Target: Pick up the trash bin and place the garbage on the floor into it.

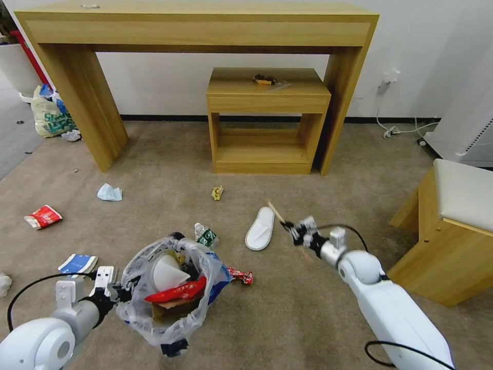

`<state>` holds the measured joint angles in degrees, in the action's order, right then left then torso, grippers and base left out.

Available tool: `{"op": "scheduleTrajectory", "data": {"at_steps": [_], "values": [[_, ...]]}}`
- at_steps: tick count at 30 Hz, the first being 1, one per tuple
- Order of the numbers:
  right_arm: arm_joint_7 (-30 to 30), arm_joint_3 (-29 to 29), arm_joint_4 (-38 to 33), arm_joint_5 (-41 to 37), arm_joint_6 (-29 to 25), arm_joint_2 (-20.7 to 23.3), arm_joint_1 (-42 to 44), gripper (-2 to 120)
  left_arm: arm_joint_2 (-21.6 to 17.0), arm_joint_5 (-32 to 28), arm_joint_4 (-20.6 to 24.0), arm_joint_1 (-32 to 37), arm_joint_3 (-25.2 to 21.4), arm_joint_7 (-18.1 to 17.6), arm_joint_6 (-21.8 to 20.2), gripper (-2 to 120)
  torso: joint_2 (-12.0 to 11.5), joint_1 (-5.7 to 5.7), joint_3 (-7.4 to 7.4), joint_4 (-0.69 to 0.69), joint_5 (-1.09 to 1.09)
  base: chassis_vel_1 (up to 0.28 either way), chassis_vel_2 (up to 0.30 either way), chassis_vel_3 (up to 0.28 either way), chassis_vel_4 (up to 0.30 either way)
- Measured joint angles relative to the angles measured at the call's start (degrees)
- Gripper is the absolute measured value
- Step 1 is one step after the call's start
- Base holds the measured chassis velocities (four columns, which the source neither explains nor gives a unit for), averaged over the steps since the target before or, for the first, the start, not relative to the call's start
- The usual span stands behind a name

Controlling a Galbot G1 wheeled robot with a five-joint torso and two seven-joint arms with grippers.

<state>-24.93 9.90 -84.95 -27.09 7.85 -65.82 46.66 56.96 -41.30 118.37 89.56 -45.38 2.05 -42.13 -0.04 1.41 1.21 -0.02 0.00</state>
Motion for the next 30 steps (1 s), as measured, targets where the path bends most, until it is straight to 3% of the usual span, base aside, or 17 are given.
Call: {"op": "scheduleTrajectory", "data": {"at_steps": [7,12,18,30], "values": [[1.5,-5.4,-6.1,-5.3,1.4,-1.4,-4.8,0,-4.0,-2.7,-3.0,-4.5,3.6,-0.8,0.0,0,0.0,0.0,-0.01,-0.01,-0.03,0.0,0.0,0.0,0.0],[4.4,-13.4,-10.9,-12.3,2.8,-4.9,-8.8,0,-8.2,-4.4,-5.4,-7.6,7.7,-1.0,0.0,0,0.0,0.0,-0.01,0.0,-0.03,0.0,0.0,0.0,0.0],[4.7,-20.9,-9.5,-13.4,2.9,-10.0,-10.3,0,-10.4,-5.4,-6.4,-9.1,10.1,-0.9,0.0,0,0.0,0.0,0.0,0.01,-0.02,0.0,0.0,0.0,0.0],[3.9,-27.3,-5.9,-9.2,1.3,-12.2,-8.4,0,-13.4,-6.8,-7.0,-9.8,9.9,-0.2,0.0,0,0.0,-0.01,0.0,0.0,-0.02,0.0,0.0,0.0,0.0]]}}
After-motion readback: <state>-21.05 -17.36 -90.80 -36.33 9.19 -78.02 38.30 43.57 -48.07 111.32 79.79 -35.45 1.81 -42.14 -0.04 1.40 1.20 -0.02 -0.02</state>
